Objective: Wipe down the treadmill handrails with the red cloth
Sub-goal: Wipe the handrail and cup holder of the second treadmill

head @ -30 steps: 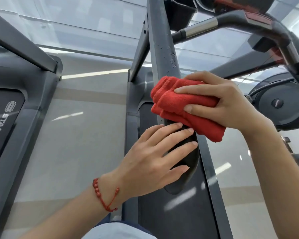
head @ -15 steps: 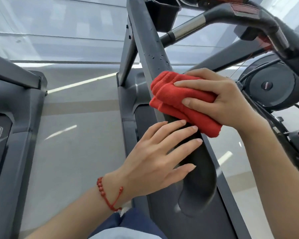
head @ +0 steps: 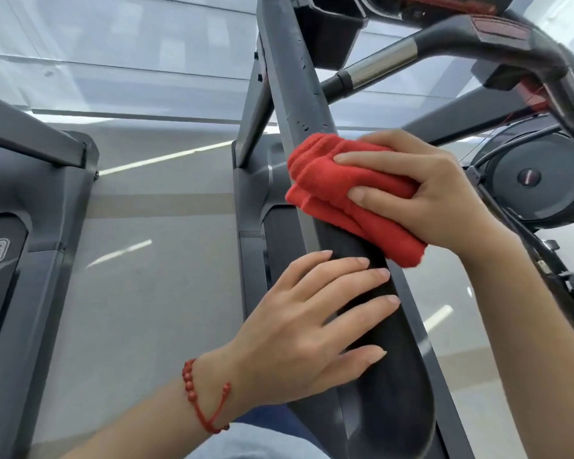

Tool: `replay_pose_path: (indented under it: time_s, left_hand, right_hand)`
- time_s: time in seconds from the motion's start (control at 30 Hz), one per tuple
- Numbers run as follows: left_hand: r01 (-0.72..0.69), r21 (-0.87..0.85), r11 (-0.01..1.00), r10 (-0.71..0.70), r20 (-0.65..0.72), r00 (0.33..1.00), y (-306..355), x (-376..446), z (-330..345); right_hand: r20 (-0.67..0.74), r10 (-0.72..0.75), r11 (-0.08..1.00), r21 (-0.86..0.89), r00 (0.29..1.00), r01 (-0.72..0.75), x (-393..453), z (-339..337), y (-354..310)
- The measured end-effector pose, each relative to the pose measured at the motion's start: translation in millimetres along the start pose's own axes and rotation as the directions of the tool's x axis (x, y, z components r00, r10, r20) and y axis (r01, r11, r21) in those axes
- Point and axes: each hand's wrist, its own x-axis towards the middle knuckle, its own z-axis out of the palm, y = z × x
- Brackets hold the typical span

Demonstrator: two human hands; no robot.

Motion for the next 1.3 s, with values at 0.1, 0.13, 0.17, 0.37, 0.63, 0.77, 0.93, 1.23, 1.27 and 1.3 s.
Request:
replay_pose_path:
  time_s: [0.1,0.13,0.17,0.37,0.63,0.77,0.93,1.23,1.27,1.3]
  left_hand:
    - [0.022,0.012,1.0,-0.022,0.002,1.0,-9,9,1]
    - [0.024,0.018,1.0,-0.024,0.012,1.0,-12,12,1]
    - [0.02,0.025,1.0,-0.02,0.024,1.0,-16,14,1]
    - [-0.049,0.002,0.999,0.049,0.053,0.997,-37,21,1]
    - [-0.043,-0.03,0.999,0.044,0.041,0.998,-64,34,-6]
    - [-0.044,-0.01,0.999,0.044,0.045,0.998,-78,36,-3]
    - [-0.031,-0.032,0.999,0.032,0.04,0.999,-80,36,1]
    - [-0.057,-0.034,0.998,0.059,0.052,0.997,-94,39,-3]
    - [-0.05,-0.034,0.998,0.051,0.048,0.998,-97,40,-3]
    - [-0.042,-0.034,0.999,0.044,0.044,0.998,-100,41,-4]
  right_hand:
    - [-0.064,0.042,0.999,-0.03,0.997,-0.044,20,6,4]
    - [-0.071,0.049,0.998,-0.046,0.996,-0.052,22,7,6]
    - [-0.061,0.044,0.997,-0.067,0.997,-0.049,22,6,6]
    - [0.11,-0.023,0.984,-0.172,0.994,0.042,25,-9,-2]
    - [0.066,0.024,0.968,-0.25,0.998,-0.007,68,2,9]
    - [0.222,-0.002,0.969,-0.24,0.975,0.057,72,-10,6]
    - [0.135,0.029,0.967,-0.256,0.99,0.007,100,4,17]
    - [0.237,0.036,0.969,-0.247,0.971,0.024,106,-4,17]
    - [0.199,0.037,0.968,-0.249,0.979,0.014,110,0,21]
    - [0.152,0.039,0.967,-0.253,0.988,0.001,114,4,24]
